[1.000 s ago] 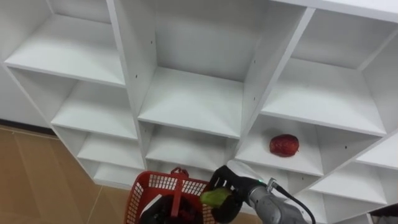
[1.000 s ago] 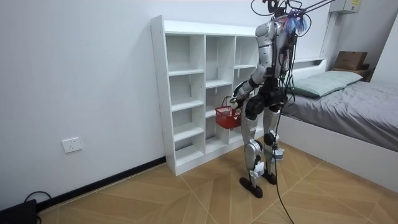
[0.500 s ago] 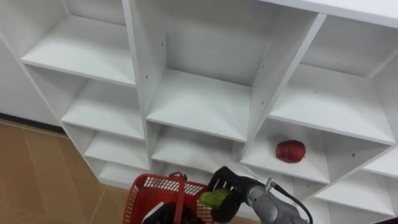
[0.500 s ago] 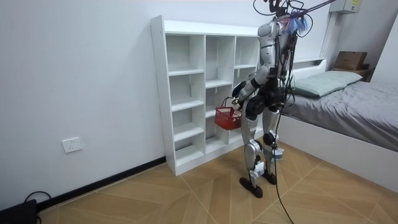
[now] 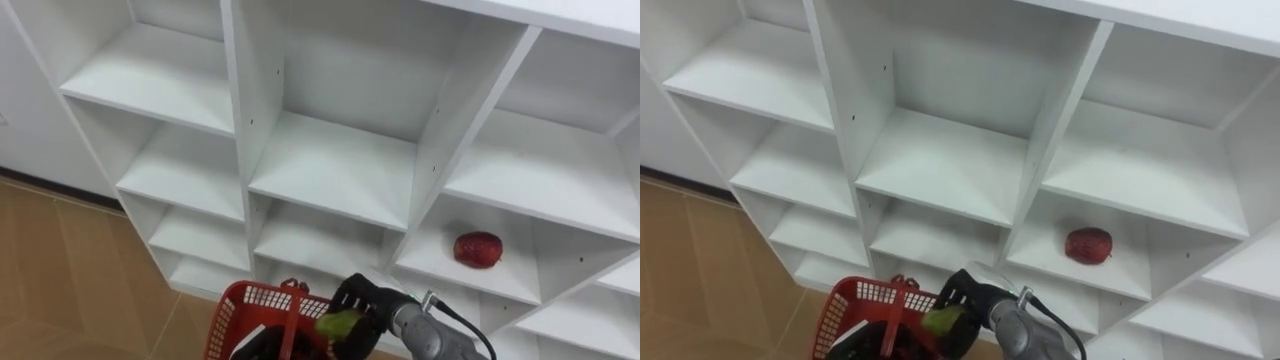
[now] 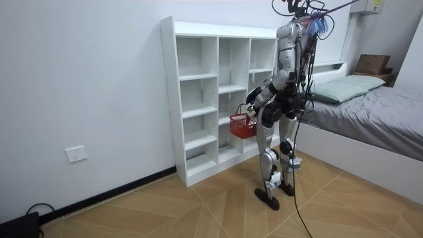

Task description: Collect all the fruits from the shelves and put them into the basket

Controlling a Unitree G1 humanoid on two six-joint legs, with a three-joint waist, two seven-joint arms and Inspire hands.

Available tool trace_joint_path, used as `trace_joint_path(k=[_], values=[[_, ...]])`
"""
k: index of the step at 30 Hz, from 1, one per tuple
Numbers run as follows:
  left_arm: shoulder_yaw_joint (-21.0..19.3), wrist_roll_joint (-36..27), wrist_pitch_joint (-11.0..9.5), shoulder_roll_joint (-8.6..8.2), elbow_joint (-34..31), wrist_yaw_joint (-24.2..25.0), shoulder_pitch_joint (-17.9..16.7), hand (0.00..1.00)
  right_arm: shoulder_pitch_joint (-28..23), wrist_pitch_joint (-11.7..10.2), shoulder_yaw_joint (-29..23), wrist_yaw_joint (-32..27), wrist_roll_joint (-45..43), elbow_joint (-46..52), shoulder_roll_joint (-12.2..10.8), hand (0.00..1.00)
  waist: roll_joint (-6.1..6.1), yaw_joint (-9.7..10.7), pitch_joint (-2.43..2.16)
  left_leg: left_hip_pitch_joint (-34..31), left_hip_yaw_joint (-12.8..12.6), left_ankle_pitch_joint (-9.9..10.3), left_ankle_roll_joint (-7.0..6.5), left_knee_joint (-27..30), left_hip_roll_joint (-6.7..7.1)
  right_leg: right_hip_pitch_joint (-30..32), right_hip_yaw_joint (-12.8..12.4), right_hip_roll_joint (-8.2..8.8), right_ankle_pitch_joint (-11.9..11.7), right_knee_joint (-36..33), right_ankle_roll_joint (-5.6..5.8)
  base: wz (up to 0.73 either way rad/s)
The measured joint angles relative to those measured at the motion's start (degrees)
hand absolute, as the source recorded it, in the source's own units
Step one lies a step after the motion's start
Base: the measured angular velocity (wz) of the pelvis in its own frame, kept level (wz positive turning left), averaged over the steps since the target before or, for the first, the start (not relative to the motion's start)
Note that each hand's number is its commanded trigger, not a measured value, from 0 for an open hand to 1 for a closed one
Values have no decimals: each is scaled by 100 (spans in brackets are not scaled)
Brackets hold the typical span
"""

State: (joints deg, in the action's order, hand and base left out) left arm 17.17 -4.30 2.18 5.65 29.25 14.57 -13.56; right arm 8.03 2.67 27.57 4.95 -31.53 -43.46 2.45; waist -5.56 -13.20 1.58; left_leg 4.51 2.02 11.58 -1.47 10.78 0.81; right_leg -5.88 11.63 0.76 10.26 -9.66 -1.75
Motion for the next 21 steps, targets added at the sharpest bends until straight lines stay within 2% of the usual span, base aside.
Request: trace_joint_path(k=[5, 6, 8, 9, 21], values=[[1, 0, 0, -23, 0, 0, 0, 100, 0, -1, 0, 2, 5, -1, -4, 100, 26, 0, -16, -6, 0, 1, -1, 9, 2, -1, 7, 5, 0, -1, 0, 0], [0, 0, 0, -24, 0, 0, 0, 100, 0, -1, 0, 2, 7, -1, -5, 92, 35, 1, -23, -6, 0, 1, -1, 9, 2, -1, 7, 5, 0, -1, 0, 0], [0, 0, 0, -26, 0, 0, 0, 100, 0, -1, 0, 3, 9, -1, -6, 52, 47, 1, -30, -6, 0, 1, -1, 13, 2, -3, 8, 5, 0, -2, 0, 0], [0, 0, 0, -26, 0, 0, 0, 100, 0, -1, 0, 3, 10, -1, -7, 0, 51, 1, -32, -6, 1, 1, -1, 16, 1, -6, 9, 5, 0, -2, 0, 0], [-1, 0, -1, -39, -3, -1, 1, 100, 38, -7, -1, 145, 11, -46, -16, 0, 56, 1, -31, -6, 5, 1, -1, 15, 2, -5, 8, 5, 1, 1, 0, 0]])
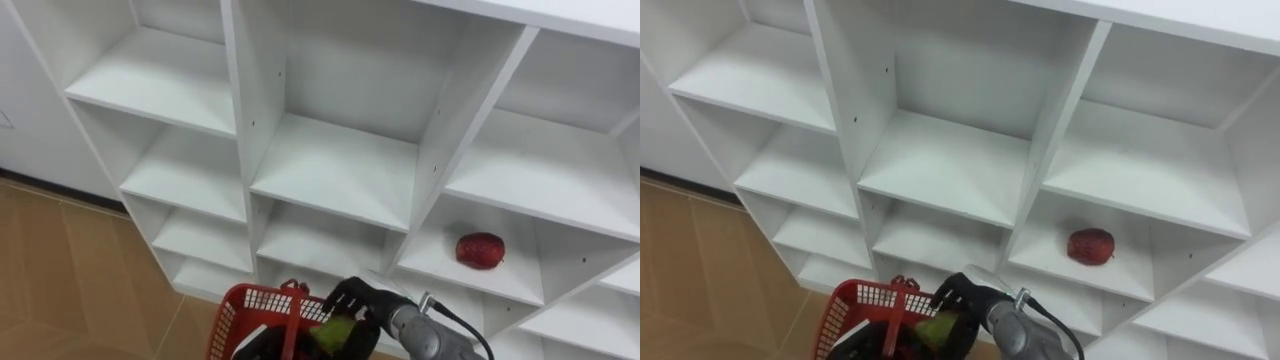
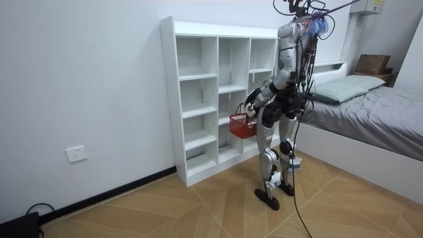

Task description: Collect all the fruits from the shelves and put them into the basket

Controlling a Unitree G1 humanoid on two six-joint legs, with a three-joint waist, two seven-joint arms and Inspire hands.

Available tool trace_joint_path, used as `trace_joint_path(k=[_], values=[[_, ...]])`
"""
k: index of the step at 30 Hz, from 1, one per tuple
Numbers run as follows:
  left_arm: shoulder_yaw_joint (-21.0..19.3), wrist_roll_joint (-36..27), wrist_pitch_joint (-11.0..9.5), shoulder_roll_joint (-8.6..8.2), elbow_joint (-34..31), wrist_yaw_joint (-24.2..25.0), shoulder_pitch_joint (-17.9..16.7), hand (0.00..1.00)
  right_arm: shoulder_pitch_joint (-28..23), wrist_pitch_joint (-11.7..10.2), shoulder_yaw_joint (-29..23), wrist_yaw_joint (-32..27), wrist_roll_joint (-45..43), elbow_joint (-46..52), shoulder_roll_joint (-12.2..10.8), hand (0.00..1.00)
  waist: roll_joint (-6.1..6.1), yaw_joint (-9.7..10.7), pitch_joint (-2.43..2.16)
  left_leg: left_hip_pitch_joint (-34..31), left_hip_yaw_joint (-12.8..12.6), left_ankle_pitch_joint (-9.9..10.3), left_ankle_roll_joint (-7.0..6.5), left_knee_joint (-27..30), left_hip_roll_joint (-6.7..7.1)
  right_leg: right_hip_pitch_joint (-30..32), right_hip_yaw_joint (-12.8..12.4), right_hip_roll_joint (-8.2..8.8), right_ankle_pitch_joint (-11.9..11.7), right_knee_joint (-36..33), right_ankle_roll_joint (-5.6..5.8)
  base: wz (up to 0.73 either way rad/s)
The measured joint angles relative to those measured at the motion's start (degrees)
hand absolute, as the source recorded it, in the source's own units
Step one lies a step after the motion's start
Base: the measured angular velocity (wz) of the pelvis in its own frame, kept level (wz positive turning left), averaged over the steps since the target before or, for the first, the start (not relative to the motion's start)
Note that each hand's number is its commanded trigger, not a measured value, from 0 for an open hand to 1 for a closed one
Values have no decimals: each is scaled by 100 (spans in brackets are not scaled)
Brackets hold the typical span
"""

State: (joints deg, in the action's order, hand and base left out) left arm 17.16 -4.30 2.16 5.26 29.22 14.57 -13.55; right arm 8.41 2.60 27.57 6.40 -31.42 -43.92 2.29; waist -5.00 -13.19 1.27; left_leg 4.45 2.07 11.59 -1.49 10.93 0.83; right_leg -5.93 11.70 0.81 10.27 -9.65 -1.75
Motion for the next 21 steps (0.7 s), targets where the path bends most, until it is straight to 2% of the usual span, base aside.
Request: trace_joint_path(k=[21], values=[[-1, 1, 0, -11, -4, -3, 11, 100, 144, -4, 1, 47, -2, -34, -12, 0, -19, 12, 9, 1, 7, 0, 0, -2, 1, 0, -13, 0, 3, 3, 0, 0]])
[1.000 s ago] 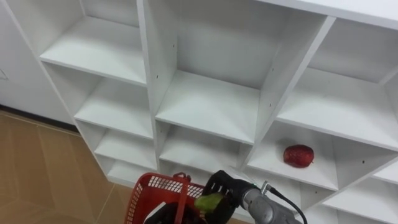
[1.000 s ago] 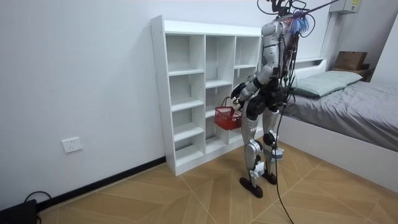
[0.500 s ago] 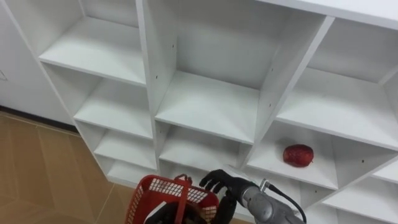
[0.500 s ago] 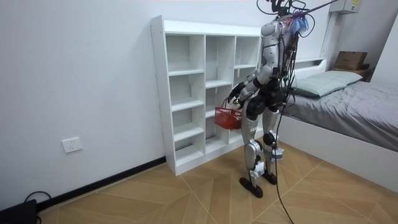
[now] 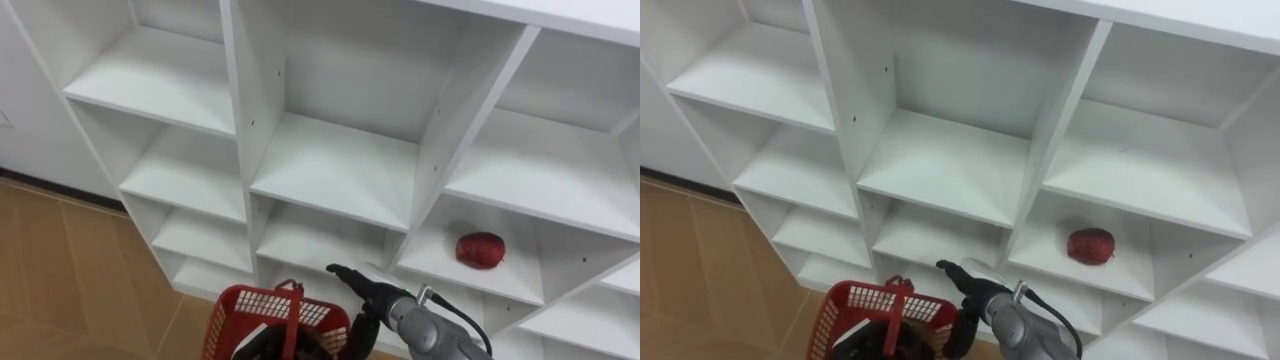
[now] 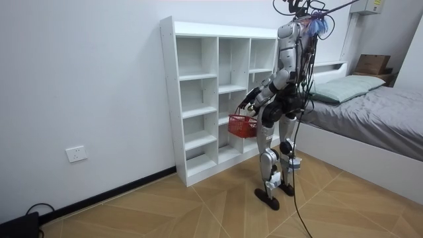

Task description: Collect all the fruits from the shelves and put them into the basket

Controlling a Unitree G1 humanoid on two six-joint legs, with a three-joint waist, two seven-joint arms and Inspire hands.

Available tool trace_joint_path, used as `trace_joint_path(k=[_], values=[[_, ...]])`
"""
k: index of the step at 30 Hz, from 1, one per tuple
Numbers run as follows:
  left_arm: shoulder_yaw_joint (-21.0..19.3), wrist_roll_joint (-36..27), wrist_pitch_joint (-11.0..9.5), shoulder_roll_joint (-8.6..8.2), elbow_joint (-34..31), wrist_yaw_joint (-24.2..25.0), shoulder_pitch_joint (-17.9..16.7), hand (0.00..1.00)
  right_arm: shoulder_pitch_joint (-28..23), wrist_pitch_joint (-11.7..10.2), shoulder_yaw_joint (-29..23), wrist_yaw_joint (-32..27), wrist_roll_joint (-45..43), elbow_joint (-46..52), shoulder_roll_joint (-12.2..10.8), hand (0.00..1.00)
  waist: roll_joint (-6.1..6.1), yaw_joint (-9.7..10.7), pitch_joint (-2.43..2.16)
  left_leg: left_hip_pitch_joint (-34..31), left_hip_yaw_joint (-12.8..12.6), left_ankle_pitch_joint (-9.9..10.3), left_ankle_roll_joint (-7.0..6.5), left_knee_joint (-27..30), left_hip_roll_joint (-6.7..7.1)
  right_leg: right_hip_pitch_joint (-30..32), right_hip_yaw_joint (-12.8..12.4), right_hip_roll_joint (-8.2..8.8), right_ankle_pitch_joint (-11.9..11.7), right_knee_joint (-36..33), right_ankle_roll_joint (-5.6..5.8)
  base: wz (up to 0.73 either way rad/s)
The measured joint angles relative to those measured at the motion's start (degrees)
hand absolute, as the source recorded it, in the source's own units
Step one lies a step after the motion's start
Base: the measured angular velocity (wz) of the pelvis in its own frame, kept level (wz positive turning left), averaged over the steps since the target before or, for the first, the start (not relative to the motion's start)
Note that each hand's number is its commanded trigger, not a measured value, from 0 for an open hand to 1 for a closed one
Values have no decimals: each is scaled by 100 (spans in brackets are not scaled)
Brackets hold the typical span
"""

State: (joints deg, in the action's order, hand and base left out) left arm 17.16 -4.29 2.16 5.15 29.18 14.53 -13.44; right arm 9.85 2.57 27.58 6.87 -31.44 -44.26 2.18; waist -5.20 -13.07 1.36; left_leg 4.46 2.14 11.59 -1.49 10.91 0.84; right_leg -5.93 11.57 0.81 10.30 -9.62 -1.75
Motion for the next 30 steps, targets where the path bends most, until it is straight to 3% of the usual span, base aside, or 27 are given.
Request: trace_joint_path(k=[14, 20, 23, 25, 30], values=[[-18, 0, -2, 7, 1, -35, -20, 100, 0, -26, -5, -114, 18, 11, -15, 0, -75, 6, 5, 16, -16, 0, 0, 7, 0, -12, 3, 1, 1, -4, -1, 0], [-68, -8, -11, 71, 5, -33, -19, 100, -4, -256, -18, -302, 72, 137, 59, 0, -48, 106, 24, 38, -23, 0, 0, 3, -3, -29, -3, 0, 1, -4, -2, 0], [-225, -8, -18, 102, 9, -29, -16, 100, -24, -367, -19, -303, 255, 632, 242, 0, -6, 204, 43, 30, -59, 0, 0, -5, -8, -5, -32, -5, -2, -5, -3, -5], [-348, -6, -21, 111, 8, -34, -14, 100, -121, -449, -47, -312, 528, 1078, 464, 0, 17, 255, 22, 36, -83, 2, -2, -13, -11, -2, -43, -8, -2, 1, -3, -2], [-474, -36, -92, 106, 8, -168, -14, 100, -537, -564, -262, -319, 556, 1650, 581, 0, 159, 403, -51, 105, -209, 5, -7, -18, -19, 4, -106, 3, -4, -19, 0, -10]])
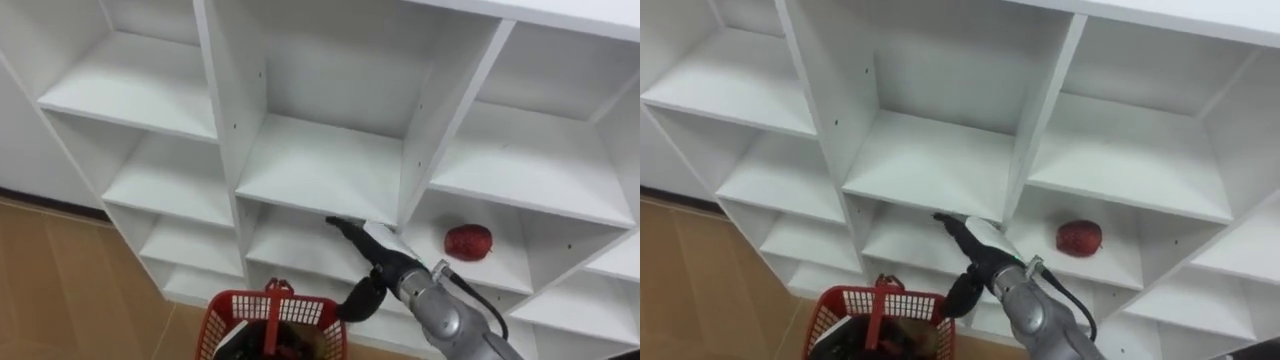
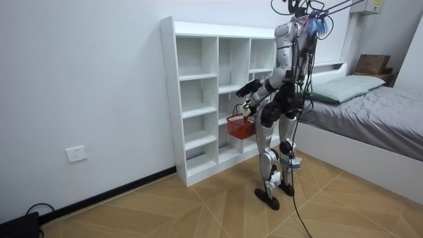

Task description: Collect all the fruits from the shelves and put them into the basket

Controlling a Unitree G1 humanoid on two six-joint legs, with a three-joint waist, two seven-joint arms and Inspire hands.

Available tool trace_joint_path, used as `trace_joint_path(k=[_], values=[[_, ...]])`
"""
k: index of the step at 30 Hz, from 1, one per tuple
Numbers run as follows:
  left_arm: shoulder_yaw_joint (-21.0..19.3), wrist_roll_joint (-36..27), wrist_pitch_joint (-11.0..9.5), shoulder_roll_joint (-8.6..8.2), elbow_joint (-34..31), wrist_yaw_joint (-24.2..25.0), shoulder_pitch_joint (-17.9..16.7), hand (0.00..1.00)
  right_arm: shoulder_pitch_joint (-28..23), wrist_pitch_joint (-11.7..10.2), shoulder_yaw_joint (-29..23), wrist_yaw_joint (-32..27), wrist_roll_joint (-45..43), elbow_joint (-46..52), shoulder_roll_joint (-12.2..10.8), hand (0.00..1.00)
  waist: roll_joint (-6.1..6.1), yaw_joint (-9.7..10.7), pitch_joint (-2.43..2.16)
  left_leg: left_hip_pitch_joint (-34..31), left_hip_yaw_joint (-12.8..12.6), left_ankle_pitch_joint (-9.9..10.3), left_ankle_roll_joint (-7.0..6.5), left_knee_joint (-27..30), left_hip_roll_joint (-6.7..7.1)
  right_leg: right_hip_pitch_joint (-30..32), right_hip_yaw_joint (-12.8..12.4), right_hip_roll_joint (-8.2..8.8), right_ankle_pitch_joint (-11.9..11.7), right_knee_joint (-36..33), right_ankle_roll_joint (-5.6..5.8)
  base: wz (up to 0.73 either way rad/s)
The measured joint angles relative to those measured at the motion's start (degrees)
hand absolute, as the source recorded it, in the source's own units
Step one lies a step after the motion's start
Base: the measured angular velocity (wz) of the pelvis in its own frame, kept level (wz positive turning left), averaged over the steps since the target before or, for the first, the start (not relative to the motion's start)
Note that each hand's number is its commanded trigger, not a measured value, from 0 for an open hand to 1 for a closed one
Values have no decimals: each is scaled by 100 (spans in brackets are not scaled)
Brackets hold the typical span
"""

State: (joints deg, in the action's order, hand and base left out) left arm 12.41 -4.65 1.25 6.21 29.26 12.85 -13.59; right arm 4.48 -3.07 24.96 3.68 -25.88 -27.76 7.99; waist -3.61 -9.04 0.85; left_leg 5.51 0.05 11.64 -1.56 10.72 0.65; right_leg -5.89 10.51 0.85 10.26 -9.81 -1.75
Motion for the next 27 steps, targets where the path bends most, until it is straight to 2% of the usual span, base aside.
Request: trace_joint_path(k=[3, 12, 15, 20, 27], values=[[-67, -34, -68, -24, 1, -94, 0, 100, -196, -6, -11, 16, 5, 114, 82, 0, 46, 132, -29, 41, -125, 0, 0, -6, -10, -5, -79, -4, 0, -9, 0, -12], [-114, -153, -188, 6, 5, -149, 3, 100, -773, -67, -564, 23, -198, 868, 218, 0, 93, 372, -18, 203, -318, 16, -22, -133, -43, 7, -307, -41, 2, -94, 2, -13], [-100, -161, -193, 49, 6, -240, 3, 100, -775, -80, -636, 13, -202, 1039, 234, 0, 115, 439, -20, 231, -388, 16, -22, -133, -55, 40, -343, -53, 1, -84, 1, -9], [-87, -213, -197, 89, 33, -271, 2, 100, -780, -227, -663, -65, -191, 1093, 293, 0, 148, 479, -22, 259, -506, 15, -20, -151, -91, 88, -447, -92, -16, -106, -20, -12], [-99, -258, -259, 87, 280, -365, 24, 100, -782, -240, -1206, -310, -351, 1591, 313, 0, 189, 715, -25, 264, -595, 15, -19, -147, -90, 98, -515, -92, -16, -84, -19, -6]])
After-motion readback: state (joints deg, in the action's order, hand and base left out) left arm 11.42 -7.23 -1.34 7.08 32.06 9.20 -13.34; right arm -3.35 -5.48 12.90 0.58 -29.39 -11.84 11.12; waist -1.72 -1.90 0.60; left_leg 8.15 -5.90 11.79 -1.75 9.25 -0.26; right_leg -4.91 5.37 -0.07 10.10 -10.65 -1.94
